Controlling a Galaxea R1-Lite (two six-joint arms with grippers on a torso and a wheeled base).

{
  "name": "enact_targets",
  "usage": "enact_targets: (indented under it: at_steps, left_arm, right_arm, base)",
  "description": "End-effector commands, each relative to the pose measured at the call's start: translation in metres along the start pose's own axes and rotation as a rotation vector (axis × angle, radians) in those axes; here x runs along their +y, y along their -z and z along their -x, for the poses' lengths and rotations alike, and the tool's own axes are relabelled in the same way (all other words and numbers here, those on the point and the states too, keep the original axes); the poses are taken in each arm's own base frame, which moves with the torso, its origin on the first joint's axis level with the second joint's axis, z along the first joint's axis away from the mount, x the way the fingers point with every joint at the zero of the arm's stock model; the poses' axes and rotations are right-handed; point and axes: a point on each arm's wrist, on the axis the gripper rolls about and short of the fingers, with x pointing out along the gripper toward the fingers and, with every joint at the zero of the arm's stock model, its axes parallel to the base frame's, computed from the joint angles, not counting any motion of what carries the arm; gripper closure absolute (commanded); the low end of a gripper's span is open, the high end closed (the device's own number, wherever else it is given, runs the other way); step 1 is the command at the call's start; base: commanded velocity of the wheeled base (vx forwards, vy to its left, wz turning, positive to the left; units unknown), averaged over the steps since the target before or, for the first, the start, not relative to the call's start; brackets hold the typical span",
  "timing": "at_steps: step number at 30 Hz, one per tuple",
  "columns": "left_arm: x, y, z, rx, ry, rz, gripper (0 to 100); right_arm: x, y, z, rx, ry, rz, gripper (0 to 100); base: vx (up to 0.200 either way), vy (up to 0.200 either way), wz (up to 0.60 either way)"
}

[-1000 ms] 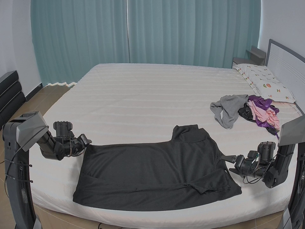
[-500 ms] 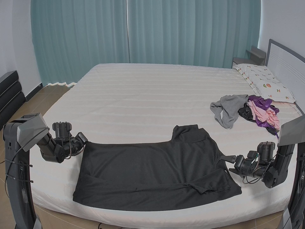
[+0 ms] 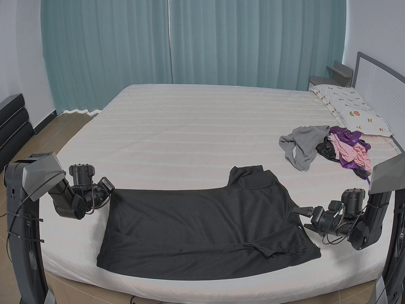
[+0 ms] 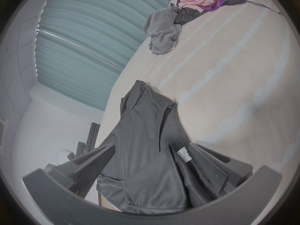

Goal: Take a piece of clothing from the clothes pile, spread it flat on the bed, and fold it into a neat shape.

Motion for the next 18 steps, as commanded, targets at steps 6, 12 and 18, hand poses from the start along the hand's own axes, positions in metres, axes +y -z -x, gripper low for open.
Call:
enact_targets:
  at_steps: [6,12,18]
  left_arm:
    - [0.001,0.001,0.001,0.003,-0.001,0.001,100]
    - [0.001,0.001,0.002,0.009,0.005,0.003,100]
    - [0.001,0.002,0.002,0.015,0.004,0.002,100]
  right_arm:
    - [0.000,0.000,0.000,0.000,0.000,0.000,0]
    - [0.008,-0.007,0.002,-0.033,-0.018,0.019,0]
    - [0.030,-0.026,-0.009,-0.073,-0.079,0.073,0]
  base:
    - [0.000,0.000,0.00]
    - [0.000,0.000,0.00]
    - [0.000,0.000,0.00]
